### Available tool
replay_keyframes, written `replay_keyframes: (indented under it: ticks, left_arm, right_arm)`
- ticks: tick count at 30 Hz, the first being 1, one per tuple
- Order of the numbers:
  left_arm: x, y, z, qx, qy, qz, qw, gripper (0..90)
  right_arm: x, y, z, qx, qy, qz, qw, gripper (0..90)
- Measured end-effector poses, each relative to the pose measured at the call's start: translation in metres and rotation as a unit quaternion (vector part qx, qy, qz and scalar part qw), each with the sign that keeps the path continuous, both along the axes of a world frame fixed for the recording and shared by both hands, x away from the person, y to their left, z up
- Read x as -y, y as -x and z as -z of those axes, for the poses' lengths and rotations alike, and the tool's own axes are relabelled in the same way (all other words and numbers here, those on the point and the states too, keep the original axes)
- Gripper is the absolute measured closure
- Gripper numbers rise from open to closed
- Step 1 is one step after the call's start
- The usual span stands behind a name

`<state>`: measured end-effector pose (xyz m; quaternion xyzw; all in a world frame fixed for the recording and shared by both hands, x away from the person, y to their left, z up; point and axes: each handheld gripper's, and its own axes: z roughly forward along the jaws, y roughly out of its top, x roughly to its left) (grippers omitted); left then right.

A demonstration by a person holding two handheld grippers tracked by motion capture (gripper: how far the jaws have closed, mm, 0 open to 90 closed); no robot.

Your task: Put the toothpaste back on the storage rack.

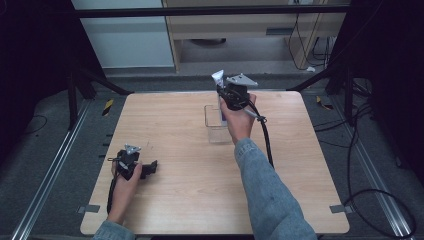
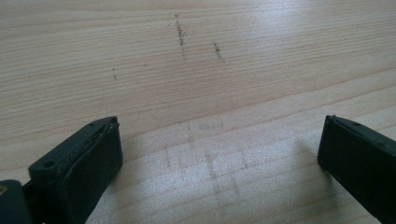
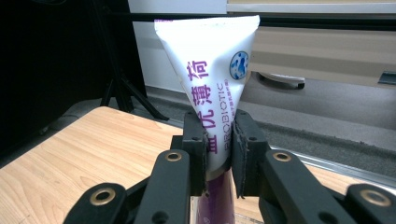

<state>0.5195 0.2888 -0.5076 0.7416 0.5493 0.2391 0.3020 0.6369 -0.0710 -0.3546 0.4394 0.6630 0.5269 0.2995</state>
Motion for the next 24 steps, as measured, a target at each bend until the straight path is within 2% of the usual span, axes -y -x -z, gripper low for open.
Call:
replay_keyframes:
  ticks: [10, 24]
  left_arm:
    - [0.000, 0.000, 0.000, 0.000, 0.000, 0.000, 1.0000, 0.0]
    - [0.000, 0.000, 0.000, 0.000, 0.000, 0.001, 1.0000, 0.0]
  right_arm:
    - [-0.001, 0.000, 0.012, -0.008, 0.005, 0.002, 1.0000, 77.6]
    - [-0.005, 0.001, 0.017, -0.012, 0.020, -0.004, 0.9997, 77.4]
